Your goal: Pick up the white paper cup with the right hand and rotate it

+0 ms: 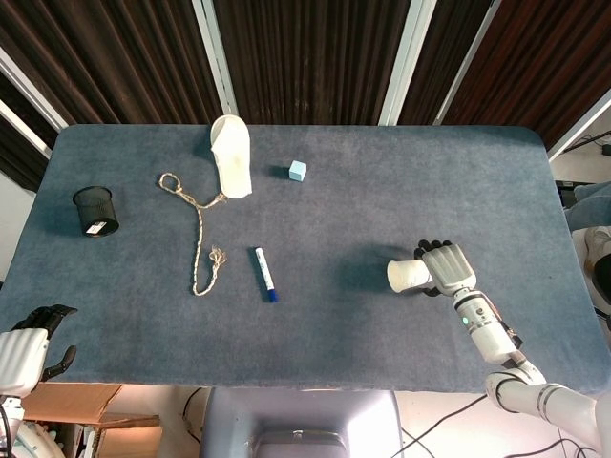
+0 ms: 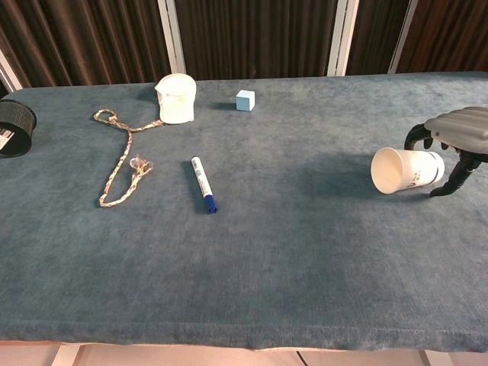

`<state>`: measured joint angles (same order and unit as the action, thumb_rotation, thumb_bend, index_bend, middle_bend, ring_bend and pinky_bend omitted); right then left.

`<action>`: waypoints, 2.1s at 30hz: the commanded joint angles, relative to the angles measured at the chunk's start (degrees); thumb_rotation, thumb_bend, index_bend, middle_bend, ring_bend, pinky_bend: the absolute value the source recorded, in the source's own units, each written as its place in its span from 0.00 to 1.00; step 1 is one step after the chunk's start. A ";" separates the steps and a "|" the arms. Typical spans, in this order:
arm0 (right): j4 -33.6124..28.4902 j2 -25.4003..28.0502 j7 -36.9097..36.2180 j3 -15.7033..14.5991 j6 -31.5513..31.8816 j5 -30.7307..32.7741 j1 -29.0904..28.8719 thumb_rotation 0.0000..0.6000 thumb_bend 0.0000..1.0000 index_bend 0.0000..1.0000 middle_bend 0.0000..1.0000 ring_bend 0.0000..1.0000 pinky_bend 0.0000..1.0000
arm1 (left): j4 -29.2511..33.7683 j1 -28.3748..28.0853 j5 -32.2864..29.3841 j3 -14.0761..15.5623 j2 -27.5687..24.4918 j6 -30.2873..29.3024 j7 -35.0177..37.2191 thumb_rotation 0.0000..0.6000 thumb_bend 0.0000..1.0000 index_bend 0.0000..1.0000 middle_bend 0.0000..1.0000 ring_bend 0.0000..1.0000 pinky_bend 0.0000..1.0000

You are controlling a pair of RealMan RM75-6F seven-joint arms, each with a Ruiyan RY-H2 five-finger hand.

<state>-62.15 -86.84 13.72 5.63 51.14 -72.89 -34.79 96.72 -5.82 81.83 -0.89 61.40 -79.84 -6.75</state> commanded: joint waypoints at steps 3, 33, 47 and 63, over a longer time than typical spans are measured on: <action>1.29 -0.59 -1.37 -0.44 0.45 -1.29 0.09 1.00 0.29 0.52 0.37 0.36 0.49 | 0.00 -0.01 -0.01 0.02 0.04 0.01 -0.08 1.00 0.35 0.28 0.22 0.20 0.39; -6.03 4.34 16.42 -1.57 14.43 -9.89 1.86 1.00 0.50 0.52 0.38 0.38 0.50 | 0.37 0.12 0.53 0.27 -0.16 -0.32 0.09 1.00 0.35 0.28 0.22 0.20 0.39; -8.37 9.99 51.22 -6.50 15.87 -22.36 -0.79 1.00 0.50 0.52 0.39 0.39 0.50 | 0.43 0.20 0.22 0.16 -0.32 -0.33 0.45 1.00 0.35 0.28 0.22 0.20 0.39; -7.95 8.73 62.71 -6.34 8.21 -22.87 -2.93 1.00 0.50 0.50 0.39 0.36 0.47 | 0.37 0.18 0.11 0.15 -0.35 -0.21 0.45 1.00 0.35 0.28 0.23 0.20 0.39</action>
<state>-70.38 -77.81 76.13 -0.77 59.58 -95.66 -37.58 97.09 -5.64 81.96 -0.74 61.04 -80.07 -6.29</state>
